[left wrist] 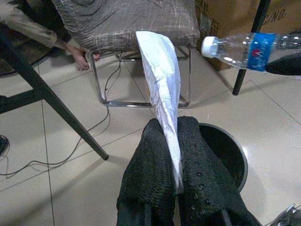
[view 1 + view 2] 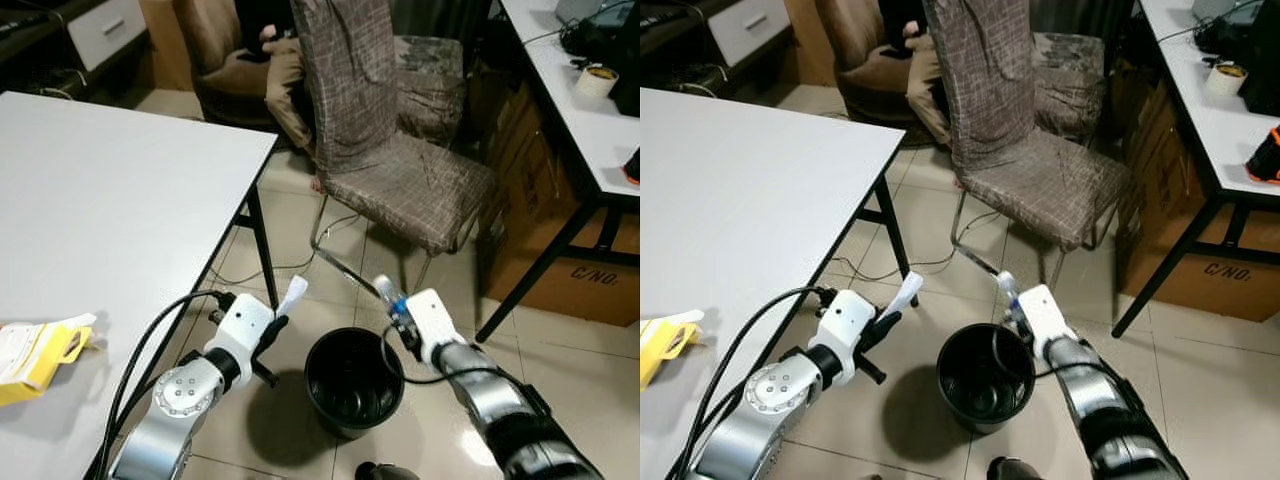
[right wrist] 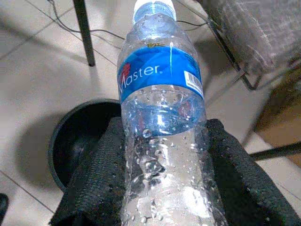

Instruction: Picking trash to rubbish bin

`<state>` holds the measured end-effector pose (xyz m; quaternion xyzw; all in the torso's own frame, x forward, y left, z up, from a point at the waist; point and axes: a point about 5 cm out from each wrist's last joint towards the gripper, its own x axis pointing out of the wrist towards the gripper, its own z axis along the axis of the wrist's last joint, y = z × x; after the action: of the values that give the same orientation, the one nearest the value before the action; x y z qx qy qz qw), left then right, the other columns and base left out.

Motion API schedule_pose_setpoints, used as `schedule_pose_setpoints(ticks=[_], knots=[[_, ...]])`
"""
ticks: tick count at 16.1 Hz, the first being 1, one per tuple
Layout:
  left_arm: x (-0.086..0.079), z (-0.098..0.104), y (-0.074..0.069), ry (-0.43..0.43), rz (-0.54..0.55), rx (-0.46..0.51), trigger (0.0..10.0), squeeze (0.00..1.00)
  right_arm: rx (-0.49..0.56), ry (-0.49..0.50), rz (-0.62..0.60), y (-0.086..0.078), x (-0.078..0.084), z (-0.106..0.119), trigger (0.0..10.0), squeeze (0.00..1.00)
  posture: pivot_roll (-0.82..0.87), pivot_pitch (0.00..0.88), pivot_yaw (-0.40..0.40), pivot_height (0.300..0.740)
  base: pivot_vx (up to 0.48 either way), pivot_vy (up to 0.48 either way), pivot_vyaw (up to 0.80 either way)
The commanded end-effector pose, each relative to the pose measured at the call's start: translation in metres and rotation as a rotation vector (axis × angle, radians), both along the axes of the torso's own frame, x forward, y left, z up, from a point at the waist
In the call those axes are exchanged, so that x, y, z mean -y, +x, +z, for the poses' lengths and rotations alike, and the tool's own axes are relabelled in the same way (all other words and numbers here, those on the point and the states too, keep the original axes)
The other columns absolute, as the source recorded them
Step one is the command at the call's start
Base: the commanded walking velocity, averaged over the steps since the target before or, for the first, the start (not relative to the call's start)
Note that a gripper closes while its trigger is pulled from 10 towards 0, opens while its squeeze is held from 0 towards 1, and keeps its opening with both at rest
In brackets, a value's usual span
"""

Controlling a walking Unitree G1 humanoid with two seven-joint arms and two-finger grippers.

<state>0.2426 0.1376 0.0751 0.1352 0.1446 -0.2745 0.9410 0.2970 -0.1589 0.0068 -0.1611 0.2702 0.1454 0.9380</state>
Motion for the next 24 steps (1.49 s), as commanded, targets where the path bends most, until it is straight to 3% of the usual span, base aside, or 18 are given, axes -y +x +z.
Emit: schedule_pose_setpoints(ticks=[1, 3, 4, 5, 11, 14, 15, 16, 18, 19, 20, 24], knots=[[0.001, 0.002, 0.000, 0.008, 0.002, 0.008, 10.0, 0.00, -0.003, 0.018, -0.018, -0.001, 0.002, -0.003, 10.0, 1.00, -0.05, 0.100, 0.008, 0.740, 0.000, 0.000, 0.00], [0.003, 0.003, 0.001, 0.003, -0.006, 0.010, 10.0, 0.00, 0.006, 0.007, -0.018, 0.001, 0.002, -0.001, 10.0, 1.00, -0.06, 0.098, 0.007, 0.740, 0.000, 0.000, 0.00], [0.004, 0.003, 0.002, 0.002, -0.008, 0.010, 10.0, 0.00, 0.008, 0.000, -0.017, 0.002, 0.002, -0.002, 10.0, 0.93, -0.06, 0.095, 0.008, 0.740, 0.000, 0.000, 0.00], [0.004, 0.002, 0.003, 0.002, -0.009, 0.010, 10.0, 0.00, 0.009, -0.007, -0.013, 0.002, 0.002, -0.002, 10.0, 0.00, -0.06, 0.094, 0.007, 0.740, 0.000, 0.000, 0.00], [0.002, 0.002, 0.006, 0.010, 0.014, 0.022, 10.0, 0.00, 0.015, -0.030, -0.031, 0.002, 0.005, -0.003, 10.0, 0.00, -0.05, 0.084, -0.001, 0.740, 0.000, 0.000, 0.00], [0.001, 0.002, 0.009, 0.017, 0.034, 0.029, 10.0, 0.00, 0.025, 0.011, -0.047, 0.004, 0.005, -0.001, 10.0, 0.00, -0.06, 0.076, 0.000, 0.740, 0.000, 0.000, 0.00], [0.001, 0.002, 0.010, 0.018, 0.039, 0.031, 10.0, 0.00, 0.027, 0.041, -0.051, 0.005, 0.004, 0.000, 10.0, 0.32, -0.06, 0.076, -0.001, 0.740, 0.000, 0.000, 0.00], [0.001, 0.002, 0.011, 0.018, 0.042, 0.034, 10.0, 0.00, 0.034, 0.051, -0.060, 0.007, 0.004, 0.001, 10.0, 1.00, -0.06, 0.075, -0.003, 0.740, 0.000, 0.000, 0.00], [0.000, 0.003, 0.012, 0.021, 0.048, 0.038, 10.0, 0.00, 0.041, 0.062, -0.063, 0.011, 0.002, 0.005, 10.0, 1.00, -0.06, 0.074, -0.004, 0.740, 0.000, 0.000, 0.00], [0.000, 0.002, 0.012, 0.023, 0.050, 0.037, 10.0, 0.00, 0.043, 0.060, -0.065, 0.012, 0.002, 0.006, 10.0, 0.27, -0.06, 0.072, -0.005, 0.740, 0.000, 0.000, 0.00], [0.000, 0.002, 0.012, 0.025, 0.050, 0.035, 10.0, 0.00, 0.040, 0.065, -0.068, 0.012, 0.002, 0.006, 10.0, 0.00, -0.05, 0.071, -0.006, 0.740, 0.000, 0.000, 0.00], [0.001, 0.001, 0.015, 0.025, 0.061, 0.044, 10.0, 0.00, 0.048, 0.080, -0.048, 0.012, 0.000, 0.007, 10.0, 0.00, -0.06, 0.062, -0.004, 0.740, 0.000, 0.000, 0.00]])
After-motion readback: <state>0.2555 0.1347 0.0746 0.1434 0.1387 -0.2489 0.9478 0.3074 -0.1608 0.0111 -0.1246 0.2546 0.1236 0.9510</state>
